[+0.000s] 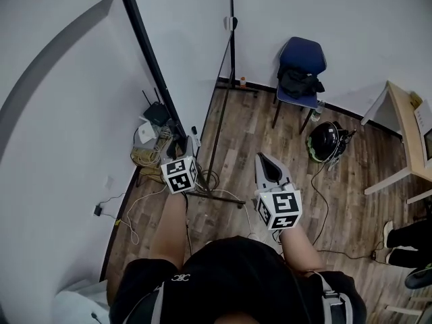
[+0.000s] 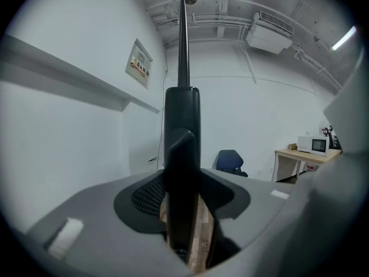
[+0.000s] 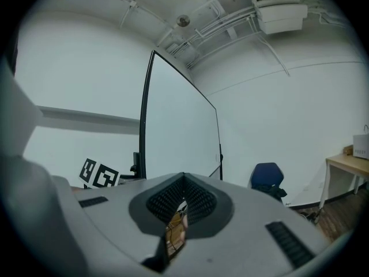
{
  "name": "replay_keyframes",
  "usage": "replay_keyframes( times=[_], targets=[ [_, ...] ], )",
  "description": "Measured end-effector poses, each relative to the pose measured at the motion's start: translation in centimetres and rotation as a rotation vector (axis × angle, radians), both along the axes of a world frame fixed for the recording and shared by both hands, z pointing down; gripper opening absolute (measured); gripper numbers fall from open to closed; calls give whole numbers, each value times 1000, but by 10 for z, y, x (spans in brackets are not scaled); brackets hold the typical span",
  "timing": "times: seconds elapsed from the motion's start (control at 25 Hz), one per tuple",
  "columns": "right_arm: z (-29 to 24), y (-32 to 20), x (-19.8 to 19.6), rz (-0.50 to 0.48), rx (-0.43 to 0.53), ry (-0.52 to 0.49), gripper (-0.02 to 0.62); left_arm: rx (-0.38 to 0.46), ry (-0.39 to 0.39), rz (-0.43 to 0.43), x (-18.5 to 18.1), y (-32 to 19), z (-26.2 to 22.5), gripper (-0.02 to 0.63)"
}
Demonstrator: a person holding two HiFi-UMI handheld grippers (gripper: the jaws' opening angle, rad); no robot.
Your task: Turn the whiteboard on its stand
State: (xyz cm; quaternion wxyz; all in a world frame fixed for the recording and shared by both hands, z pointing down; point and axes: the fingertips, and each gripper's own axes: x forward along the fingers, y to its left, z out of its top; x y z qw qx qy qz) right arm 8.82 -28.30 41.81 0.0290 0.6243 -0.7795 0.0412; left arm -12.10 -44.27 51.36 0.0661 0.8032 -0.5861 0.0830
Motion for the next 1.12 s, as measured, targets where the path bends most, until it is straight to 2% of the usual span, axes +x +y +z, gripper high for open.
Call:
replay_keyframes(
  times=[0.6,1.12],
  targets=[
    [9,0,-8,-54,-16,-27,-8,0,-5,45,-21,37,-1,187],
    [14,-8,-44,-199,-26,-34,-8,23,7,9,-57,84,-1,186]
  ],
)
